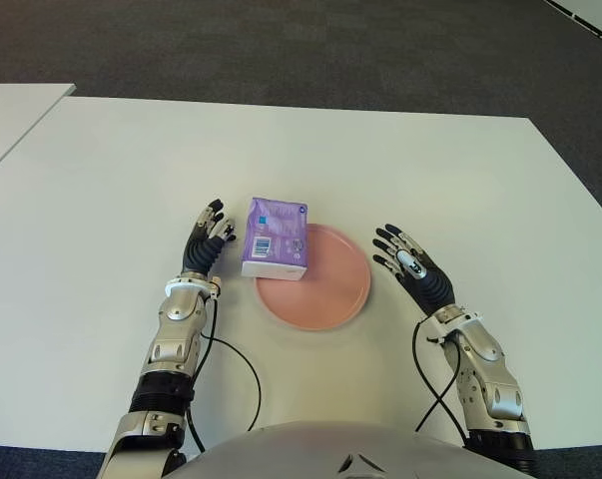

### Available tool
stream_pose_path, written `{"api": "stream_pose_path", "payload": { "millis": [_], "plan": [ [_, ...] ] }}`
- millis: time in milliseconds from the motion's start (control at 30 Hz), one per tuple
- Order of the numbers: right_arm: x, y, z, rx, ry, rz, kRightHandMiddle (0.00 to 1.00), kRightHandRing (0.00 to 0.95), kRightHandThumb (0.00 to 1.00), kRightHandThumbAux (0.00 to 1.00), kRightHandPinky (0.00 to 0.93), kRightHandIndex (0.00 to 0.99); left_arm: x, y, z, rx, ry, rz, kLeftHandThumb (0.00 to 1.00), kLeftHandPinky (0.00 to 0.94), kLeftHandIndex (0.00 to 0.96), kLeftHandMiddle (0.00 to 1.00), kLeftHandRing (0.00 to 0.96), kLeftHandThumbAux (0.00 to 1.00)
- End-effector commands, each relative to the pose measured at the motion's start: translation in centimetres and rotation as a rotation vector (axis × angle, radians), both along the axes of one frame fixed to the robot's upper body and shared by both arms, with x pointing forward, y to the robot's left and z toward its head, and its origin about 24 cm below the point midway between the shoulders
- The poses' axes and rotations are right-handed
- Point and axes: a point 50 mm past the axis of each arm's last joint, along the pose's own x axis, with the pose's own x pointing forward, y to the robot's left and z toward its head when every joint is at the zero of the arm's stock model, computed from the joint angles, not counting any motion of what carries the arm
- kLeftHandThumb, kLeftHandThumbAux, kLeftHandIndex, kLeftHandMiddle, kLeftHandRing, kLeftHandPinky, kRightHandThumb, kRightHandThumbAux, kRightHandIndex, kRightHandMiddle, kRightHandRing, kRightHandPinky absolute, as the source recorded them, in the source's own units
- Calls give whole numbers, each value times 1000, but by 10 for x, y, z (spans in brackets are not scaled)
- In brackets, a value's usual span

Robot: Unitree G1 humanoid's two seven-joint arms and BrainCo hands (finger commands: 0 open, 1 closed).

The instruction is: Put the tissue paper into the plate.

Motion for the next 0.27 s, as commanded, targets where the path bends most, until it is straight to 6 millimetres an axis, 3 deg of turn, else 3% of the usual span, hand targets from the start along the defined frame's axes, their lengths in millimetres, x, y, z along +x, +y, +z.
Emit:
{"api": "stream_pose_path", "payload": {
  "millis": [33, 167, 267],
  "plan": [
    [-2, -1, -3, 12, 25, -4, 0, 0, 0, 523, 0, 0, -13, 4, -19, 37, 75, 1, 124, 2, 5, 0, 0, 739],
    [-2, 0, -3, 12, 25, -4, 0, 0, 0, 523, 0, 0, -13, 4, -20, 63, 65, -18, 262, 0, 1, 0, 0, 814],
    [-2, 0, -2, 12, 25, -4, 0, 0, 0, 523, 0, 0, -13, 4, -20, 67, 64, -23, 439, 0, 0, 0, 0, 836]
  ]
}}
